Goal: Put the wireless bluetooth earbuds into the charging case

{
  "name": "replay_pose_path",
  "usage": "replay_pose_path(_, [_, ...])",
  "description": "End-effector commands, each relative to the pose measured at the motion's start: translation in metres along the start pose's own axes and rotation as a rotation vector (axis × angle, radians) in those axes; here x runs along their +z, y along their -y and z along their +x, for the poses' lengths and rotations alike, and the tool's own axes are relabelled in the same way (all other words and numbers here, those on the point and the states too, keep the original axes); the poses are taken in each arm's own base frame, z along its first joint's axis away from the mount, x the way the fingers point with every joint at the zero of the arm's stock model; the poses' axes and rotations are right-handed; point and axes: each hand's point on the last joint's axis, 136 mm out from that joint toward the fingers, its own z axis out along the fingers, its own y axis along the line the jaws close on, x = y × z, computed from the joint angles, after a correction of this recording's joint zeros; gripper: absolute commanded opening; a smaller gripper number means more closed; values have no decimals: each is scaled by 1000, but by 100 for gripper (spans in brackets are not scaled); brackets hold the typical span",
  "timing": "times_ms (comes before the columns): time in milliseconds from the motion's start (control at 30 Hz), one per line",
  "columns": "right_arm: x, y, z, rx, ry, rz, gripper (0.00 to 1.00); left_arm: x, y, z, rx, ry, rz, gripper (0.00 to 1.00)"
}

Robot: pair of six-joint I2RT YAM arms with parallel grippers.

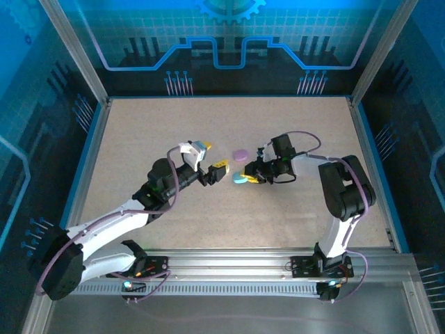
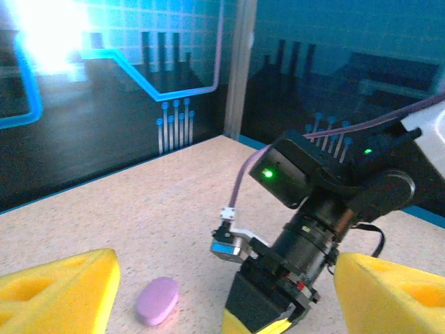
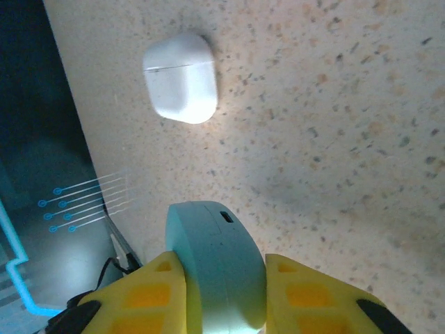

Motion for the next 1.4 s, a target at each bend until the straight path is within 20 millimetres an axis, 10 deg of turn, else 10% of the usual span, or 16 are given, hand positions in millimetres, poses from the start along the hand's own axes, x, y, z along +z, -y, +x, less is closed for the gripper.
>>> replay_pose_path(0, [8, 3, -7, -50, 14, 14, 24, -9, -20, 0, -11, 12, -116, 84])
replay_pose_path(633, [-9, 24, -5, -89, 31, 213, 47, -18, -35, 4, 5, 1, -201, 88])
replay_pose_path(833, [-63, -2, -22, -206, 163, 327, 54, -28, -64, 15, -3, -42, -331, 91])
replay_pose_path(1100, [-217, -5, -68, -587, 818, 1035, 81, -94, -165, 64, -63, -188, -782, 99])
replay_pose_path(1367, [-206, 81, -87, -600, 846, 1034, 94, -131, -213, 113, -70, -292, -954, 99])
